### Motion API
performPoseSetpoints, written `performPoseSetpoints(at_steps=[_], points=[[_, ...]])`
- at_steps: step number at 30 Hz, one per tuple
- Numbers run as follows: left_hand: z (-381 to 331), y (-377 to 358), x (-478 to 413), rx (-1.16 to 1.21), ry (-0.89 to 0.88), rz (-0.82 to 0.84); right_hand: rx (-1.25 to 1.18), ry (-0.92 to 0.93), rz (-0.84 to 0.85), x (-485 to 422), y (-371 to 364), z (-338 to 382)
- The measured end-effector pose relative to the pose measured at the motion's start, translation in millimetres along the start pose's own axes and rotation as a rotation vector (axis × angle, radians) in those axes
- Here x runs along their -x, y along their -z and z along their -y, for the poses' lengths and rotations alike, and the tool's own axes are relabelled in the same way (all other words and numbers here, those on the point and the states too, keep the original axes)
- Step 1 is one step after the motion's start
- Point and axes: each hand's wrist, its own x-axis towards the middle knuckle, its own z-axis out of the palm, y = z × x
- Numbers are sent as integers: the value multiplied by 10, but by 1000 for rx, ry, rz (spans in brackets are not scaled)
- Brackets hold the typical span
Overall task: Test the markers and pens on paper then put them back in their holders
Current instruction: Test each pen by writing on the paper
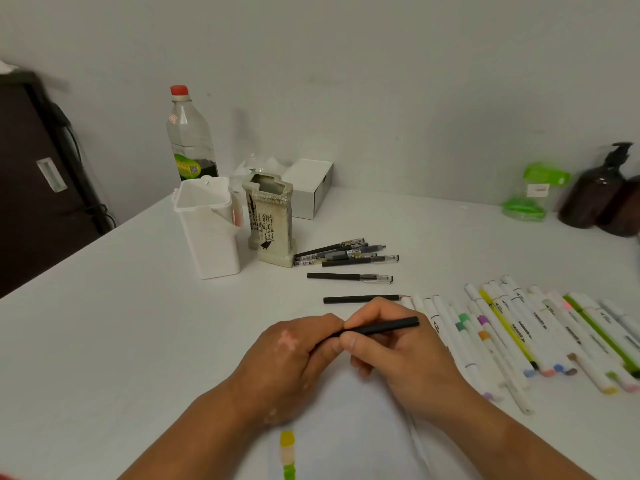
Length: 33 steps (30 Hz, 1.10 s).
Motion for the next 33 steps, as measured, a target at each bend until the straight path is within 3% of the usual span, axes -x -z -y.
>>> performPoseSetpoints(at_steps=[5, 8, 12, 20, 33], points=[[39, 10, 3, -33, 29, -6, -14, 9, 13, 13, 19, 21], [95, -2, 36, -85, 137, -76, -85, 7, -129, -7, 48, 33], [180, -32, 53, -190, 226, 51, -203, -123, -267, -48, 138, 33], [214, -21, 58, -213, 261, 162, 318, -183, -131, -64, 54, -28], [212, -31, 51, -257, 290, 195, 477, -215, -117, -66, 30, -46]])
